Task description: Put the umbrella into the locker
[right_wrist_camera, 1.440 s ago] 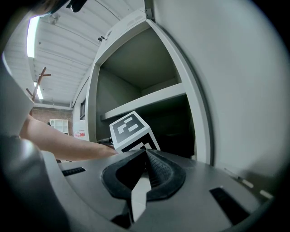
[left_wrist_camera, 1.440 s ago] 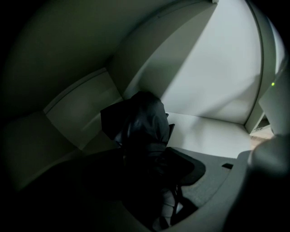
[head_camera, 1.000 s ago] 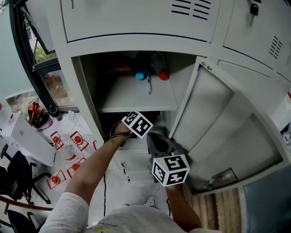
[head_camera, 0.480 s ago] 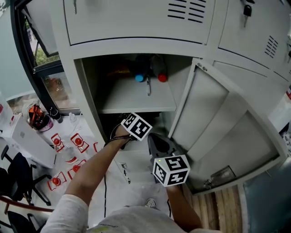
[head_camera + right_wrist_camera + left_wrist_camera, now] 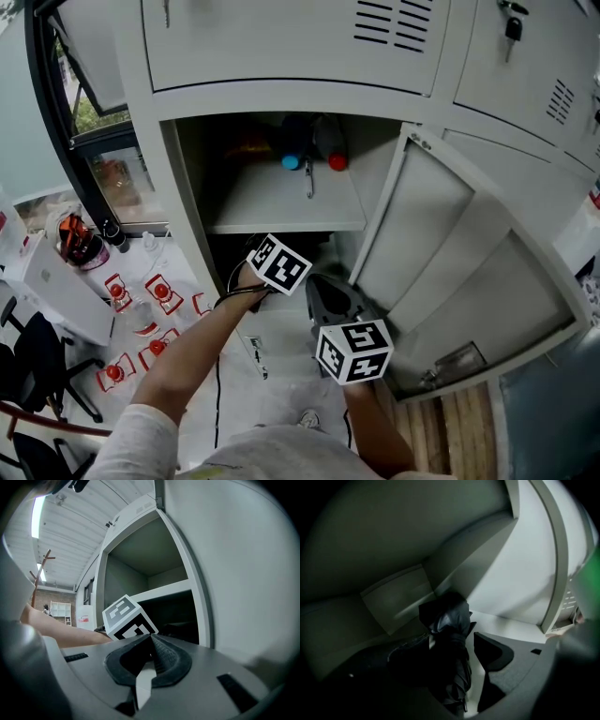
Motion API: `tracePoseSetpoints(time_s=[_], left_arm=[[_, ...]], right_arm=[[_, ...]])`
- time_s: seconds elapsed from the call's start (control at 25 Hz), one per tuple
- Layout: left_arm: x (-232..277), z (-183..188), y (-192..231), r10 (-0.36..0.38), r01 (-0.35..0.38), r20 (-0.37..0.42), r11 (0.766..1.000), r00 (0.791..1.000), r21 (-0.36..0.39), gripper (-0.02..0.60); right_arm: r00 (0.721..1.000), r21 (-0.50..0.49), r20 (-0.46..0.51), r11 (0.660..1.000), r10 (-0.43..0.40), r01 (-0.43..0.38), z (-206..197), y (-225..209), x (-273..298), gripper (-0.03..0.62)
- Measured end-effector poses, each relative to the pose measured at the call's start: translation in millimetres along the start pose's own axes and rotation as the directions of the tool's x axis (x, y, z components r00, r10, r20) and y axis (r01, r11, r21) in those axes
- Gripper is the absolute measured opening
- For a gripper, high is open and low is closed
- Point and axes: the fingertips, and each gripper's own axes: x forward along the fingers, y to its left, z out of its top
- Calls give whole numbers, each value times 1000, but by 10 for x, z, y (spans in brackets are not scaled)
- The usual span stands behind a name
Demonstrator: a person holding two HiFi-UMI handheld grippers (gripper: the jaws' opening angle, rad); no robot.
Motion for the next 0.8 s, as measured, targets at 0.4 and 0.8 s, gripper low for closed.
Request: tracePoseSetpoints(time_s=[0.4, 0.8], left_arm=[[-274, 103, -108, -41, 46, 110, 998, 993, -41, 291], [-493, 127, -135, -54, 82, 205, 988, 977, -134, 241]], right_arm=[[1000, -7, 4, 1000, 5, -5, 40, 56, 9, 3], [1000, -15, 10, 1000, 1, 0, 87, 62, -16, 3]])
